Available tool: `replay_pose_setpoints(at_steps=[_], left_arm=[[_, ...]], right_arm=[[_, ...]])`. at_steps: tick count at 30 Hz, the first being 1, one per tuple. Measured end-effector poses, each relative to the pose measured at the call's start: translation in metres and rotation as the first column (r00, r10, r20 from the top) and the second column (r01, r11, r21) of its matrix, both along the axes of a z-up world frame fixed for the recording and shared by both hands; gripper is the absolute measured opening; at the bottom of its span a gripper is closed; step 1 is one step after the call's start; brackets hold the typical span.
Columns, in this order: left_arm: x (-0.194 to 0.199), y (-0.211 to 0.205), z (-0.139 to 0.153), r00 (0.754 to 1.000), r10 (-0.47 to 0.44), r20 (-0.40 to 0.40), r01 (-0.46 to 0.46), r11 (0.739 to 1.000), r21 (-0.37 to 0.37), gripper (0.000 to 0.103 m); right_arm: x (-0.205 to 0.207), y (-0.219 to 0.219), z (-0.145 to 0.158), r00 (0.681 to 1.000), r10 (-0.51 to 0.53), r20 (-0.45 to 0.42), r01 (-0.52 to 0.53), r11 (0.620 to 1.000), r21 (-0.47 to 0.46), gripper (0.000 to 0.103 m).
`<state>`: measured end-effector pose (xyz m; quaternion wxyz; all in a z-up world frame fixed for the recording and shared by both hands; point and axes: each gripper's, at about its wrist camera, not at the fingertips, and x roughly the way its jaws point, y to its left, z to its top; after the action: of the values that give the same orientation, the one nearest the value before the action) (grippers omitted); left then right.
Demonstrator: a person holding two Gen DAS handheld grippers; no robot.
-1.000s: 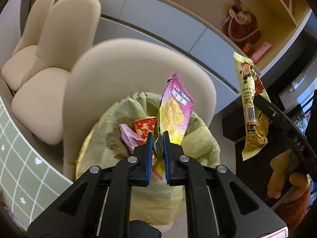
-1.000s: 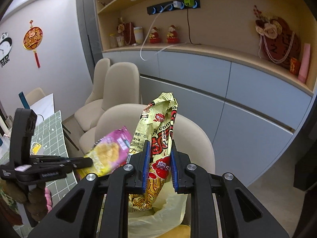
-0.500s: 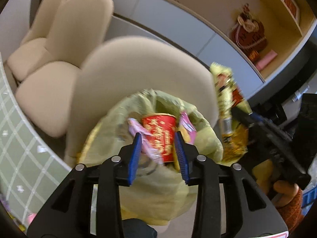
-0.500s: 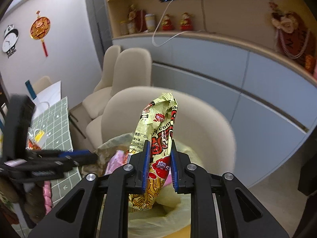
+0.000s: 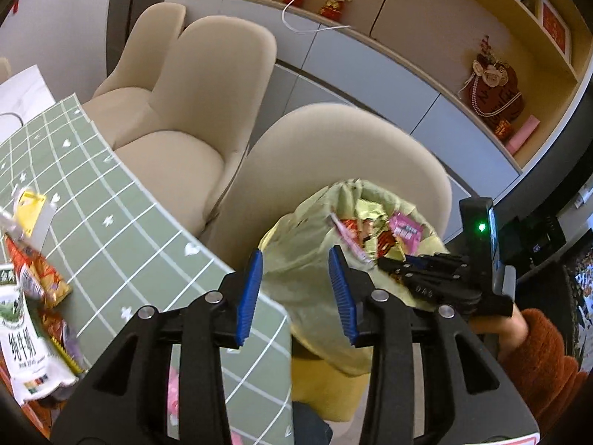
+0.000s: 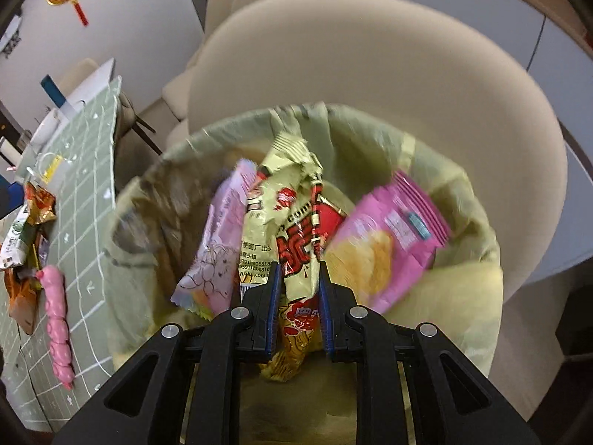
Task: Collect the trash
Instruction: 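Carry the chip bag and sausage snack to the bin and release both, then move both open grippers back over the remaining trash on the table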
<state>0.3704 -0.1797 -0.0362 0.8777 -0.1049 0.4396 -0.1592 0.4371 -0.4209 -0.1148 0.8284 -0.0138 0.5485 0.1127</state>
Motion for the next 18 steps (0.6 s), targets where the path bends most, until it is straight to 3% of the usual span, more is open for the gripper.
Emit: replay_pose_setpoints(at_steps=[5,6,8,18], left_arm=[[-0.012,0.01,-0.007,1.0,0.013,-0.026,-0.013,1.0,0.002,0.035],[-0.013,0.01,-0.006,1.0,0.013,-0.023,-0.013,1.0,0.002,0.035],[-0.018,0.012,-0.002,1.0,0.015,-0.015,-0.015,1.0,0.002,0.036],[-0.068,0.053,0.011,0.993,0.11,0.037,-0.112,0.992,0.063,0.039]], right_arm=[[-0.012,-0.008,0.01,0.998,-0.048,0.047,0.045,0.997,0.064,0.021],[-0.015,-0.011,0.014,0.996,-0.059,0.06,0.054,0.996,0.076,0.03],[-0.023,-0.015,0.028,0.991,-0.079,0.104,0.066,0.99,0.121,0.04],[-0.079,-0.005,0.094,0.958,-0.089,0.273,0.034,0.98,0.198,0.042]])
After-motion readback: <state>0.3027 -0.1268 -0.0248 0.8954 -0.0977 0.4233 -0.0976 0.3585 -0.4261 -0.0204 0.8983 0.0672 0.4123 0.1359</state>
